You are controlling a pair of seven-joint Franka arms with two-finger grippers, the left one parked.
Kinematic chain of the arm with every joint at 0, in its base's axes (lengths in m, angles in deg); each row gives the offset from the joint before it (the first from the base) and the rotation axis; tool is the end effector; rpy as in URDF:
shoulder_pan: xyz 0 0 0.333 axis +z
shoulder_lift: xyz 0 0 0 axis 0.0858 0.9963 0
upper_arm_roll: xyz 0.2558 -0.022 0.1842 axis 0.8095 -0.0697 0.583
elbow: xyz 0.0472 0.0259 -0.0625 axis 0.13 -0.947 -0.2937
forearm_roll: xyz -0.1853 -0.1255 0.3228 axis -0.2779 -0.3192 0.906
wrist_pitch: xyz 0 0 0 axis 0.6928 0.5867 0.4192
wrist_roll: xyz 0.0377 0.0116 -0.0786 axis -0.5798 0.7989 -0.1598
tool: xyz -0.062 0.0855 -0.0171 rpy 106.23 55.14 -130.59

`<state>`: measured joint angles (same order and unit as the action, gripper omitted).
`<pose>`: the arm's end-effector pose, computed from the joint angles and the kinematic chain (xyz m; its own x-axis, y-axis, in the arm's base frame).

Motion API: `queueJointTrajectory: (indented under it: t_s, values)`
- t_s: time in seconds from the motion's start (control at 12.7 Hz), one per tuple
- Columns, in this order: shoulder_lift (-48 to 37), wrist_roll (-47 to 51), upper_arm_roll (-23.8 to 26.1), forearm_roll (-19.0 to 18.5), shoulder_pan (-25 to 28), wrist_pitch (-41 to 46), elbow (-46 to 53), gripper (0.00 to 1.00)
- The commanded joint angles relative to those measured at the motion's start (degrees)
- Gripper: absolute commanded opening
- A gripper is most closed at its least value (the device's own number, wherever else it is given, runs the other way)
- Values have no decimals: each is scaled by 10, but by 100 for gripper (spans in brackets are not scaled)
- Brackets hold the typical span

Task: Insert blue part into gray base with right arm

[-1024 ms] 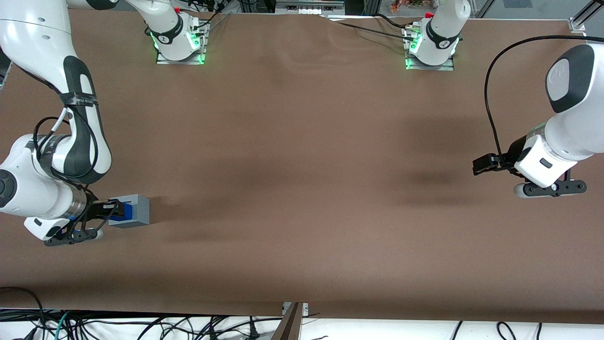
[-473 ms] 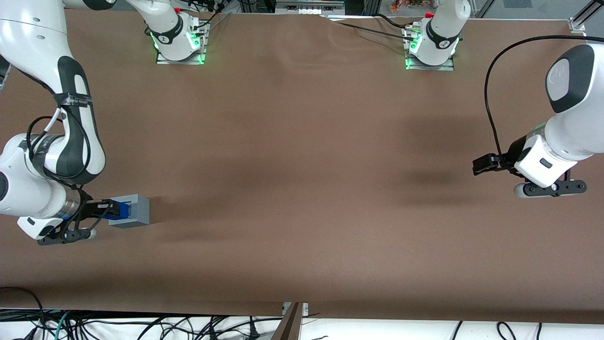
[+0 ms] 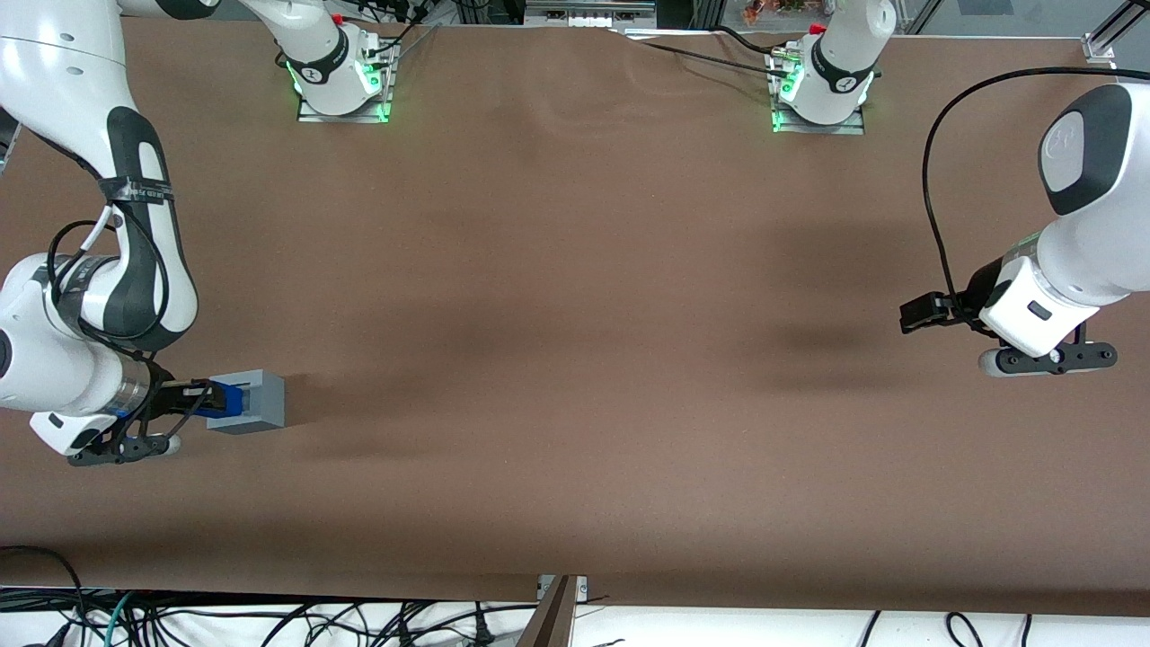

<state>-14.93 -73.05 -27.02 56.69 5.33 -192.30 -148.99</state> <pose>0.7271 -0.0505 0.3142 0.9881 0.1522 -0.0237 0.1526 -0.9881 0.0166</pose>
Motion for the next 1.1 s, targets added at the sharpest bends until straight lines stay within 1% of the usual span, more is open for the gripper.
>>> queueJointTrajectory:
  t_s: [0.0,0.71,1.02]
  values:
    - [5,-1,4,9,-1,1,-15,32]
    - [3,3,5,9,2,3,-16,32]
    - [-2,10,6,9,3,21,-16,32]
